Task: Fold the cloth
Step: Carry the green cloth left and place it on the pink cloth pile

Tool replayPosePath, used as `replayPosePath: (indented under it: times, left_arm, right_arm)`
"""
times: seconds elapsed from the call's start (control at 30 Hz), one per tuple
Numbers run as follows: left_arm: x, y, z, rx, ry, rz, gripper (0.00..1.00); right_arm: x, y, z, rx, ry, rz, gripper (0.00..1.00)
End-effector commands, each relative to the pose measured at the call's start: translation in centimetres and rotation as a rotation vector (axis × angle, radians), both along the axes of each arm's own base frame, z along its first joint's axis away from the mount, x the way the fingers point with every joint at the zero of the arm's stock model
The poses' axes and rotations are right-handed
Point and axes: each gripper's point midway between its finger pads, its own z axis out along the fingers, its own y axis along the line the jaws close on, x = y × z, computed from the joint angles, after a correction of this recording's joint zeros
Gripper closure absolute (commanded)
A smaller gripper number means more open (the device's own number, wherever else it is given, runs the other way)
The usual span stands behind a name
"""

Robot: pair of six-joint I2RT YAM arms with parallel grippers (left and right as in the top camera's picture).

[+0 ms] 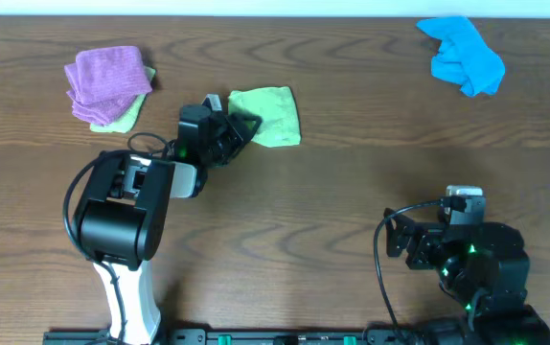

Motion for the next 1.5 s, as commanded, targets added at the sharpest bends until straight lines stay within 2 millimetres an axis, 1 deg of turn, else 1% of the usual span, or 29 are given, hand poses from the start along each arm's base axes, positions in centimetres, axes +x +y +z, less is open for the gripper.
replayPosePath:
  times: [0.0, 0.07, 0.1, 0.17, 0.3, 0.47, 0.6, 0.63, 0.67, 0.77, 0.8, 0.93, 1.03, 1.1, 1.23, 1.33, 1.47]
  left_arm:
    - [-3.2, 1.3, -6.4, 0.086, 0.162, 0.028, 0.72]
    - [-3.2, 1.3, -6.4, 0.085, 0.161, 0.028, 0.88]
    - [-3.2, 1.3, -6.3, 0.083, 0.160, 0.027, 0.94]
    - [-3.1, 1.1, -6.0, 0.073, 0.148, 0.018, 0.94]
    - [-1.8, 0.3, -3.8, 0.018, 0.064, -0.014, 0.94]
    - [1.2, -0.6, 1.5, -0.030, -0.052, -0.055, 0.94]
    - [3.2, -0.2, 6.2, 0.044, -0.110, -0.099, 0.94]
    - [3.8, 0.5, 7.7, 0.092, -0.119, -0.108, 0.94]
    - [4.2, 1.1, 8.6, 0.126, -0.121, -0.107, 0.94]
    - [5.7, 4.2, 12.1, 0.237, -0.113, -0.072, 0.94]
    - [6.1, 5.1, 13.0, 0.256, -0.112, -0.060, 0.94]
    - [8.1, 9.1, 17.0, 0.289, -0.144, -0.001, 0.94]
    - [9.3, 11.8, 19.2, 0.292, -0.180, 0.054, 0.94]
    - [9.9, 13.5, 20.4, 0.296, -0.201, 0.090, 0.94]
    - [10.5, 17.0, 21.4, 0.321, -0.223, 0.153, 0.94]
    - [10.6, 19.5, 21.4, 0.334, -0.218, 0.200, 0.94]
    - [10.6, 21.7, 21.3, 0.362, -0.218, 0.236, 0.94]
  right_arm:
    - [0.0, -0.3, -0.3, 0.009, 0.009, -0.023, 0.01]
    - [0.0, -0.3, -0.3, 0.009, 0.009, -0.023, 0.01]
    - [0.0, -0.3, -0.3, 0.009, 0.009, -0.023, 0.01]
    - [0.0, -0.3, -0.3, 0.009, 0.009, -0.023, 0.01]
    - [0.0, -0.3, -0.3, 0.009, 0.009, -0.023, 0.01]
    - [0.0, -0.3, -0.3, 0.009, 0.009, -0.023, 0.01]
    - [0.0, -0.3, -0.3, 0.009, 0.009, -0.023, 0.01]
    - [0.0, -0.3, -0.3, 0.009, 0.009, -0.023, 0.01]
    - [0.0, -0.3, -0.3, 0.008, 0.009, -0.023, 0.01]
    - [0.0, -0.3, -0.3, 0.009, 0.009, -0.023, 0.01]
    - [0.0, -0.3, -0.3, 0.009, 0.009, -0.023, 0.01]
    - [0.0, -0.3, -0.3, 0.009, 0.009, -0.023, 0.01]
    - [0.0, -0.3, -0.3, 0.009, 0.009, -0.023, 0.01]
    - [0.0, -0.3, -0.3, 0.009, 0.009, -0.023, 0.01]
    - [0.0, -0.3, -0.3, 0.009, 0.009, -0.023, 0.01]
    - [0.0, -0.3, -0.3, 0.009, 0.009, -0.023, 0.01]
    - [0.0, -0.3, -0.3, 0.009, 0.009, -0.023, 0.01]
